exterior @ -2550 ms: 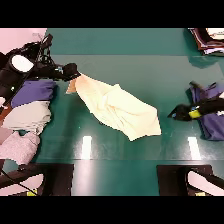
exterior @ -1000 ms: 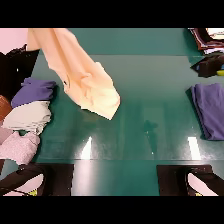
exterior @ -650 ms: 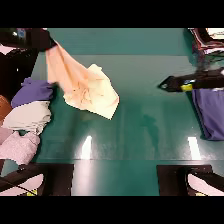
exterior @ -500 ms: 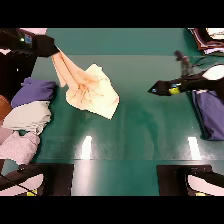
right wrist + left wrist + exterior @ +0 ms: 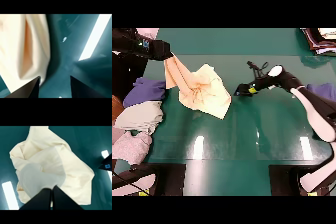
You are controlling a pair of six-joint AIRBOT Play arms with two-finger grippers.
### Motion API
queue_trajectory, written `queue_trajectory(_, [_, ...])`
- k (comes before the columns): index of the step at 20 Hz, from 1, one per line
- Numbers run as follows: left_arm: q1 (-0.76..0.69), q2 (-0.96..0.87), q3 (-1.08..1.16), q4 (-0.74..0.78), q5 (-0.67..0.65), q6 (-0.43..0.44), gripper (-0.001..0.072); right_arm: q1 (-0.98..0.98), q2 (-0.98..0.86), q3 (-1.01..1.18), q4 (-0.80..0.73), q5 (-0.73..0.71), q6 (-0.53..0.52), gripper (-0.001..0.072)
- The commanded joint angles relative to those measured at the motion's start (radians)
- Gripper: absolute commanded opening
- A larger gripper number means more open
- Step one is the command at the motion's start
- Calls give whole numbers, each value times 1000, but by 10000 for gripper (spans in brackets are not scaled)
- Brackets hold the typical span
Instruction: Fold the shirts.
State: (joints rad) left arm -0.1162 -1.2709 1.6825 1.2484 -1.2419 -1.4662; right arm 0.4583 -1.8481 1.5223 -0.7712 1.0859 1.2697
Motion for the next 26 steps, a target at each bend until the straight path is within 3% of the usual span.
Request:
queue_trajectory(1, [0,-1,-1,1,1,1,21,48,-135,167,63,72,13,451])
queue_trajectory(5, [0,-1,-1,1,0,1,21,77,-207,280,78,93,31,426])
queue_trajectory(6, [0,-1,-1,1,0,1,21,81,-214,291,63,97,31,310])
queue_trajectory(7, [0,-1,-1,1,0,1,21,82,-213,293,41,105,21,13])
queue_trajectory(10, [0,7,0,1,-19,7,21,69,-171,276,-81,176,48,11])
queue_trajectory(14, [0,51,2,4,-40,34,21,18,93,20,-316,199,69,11])
queue_trajectory(22, [0,59,-17,-39,-31,25,21,-109,909,-771,-324,102,111,16])
queue_trajectory(23, [0,54,-25,-48,-23,25,21,-109,966,-810,-321,108,113,86])
queue_trajectory(24, [0,48,-30,-50,-27,25,21,-109,1003,-831,-322,116,120,345])
queue_trajectory(25, [0,42,-32,-48,-38,26,21,-111,1023,-836,-323,116,122,425])
queue_trajectory(26, [0,37,-32,-48,-47,25,21,-122,1032,-833,-323,114,122,425])
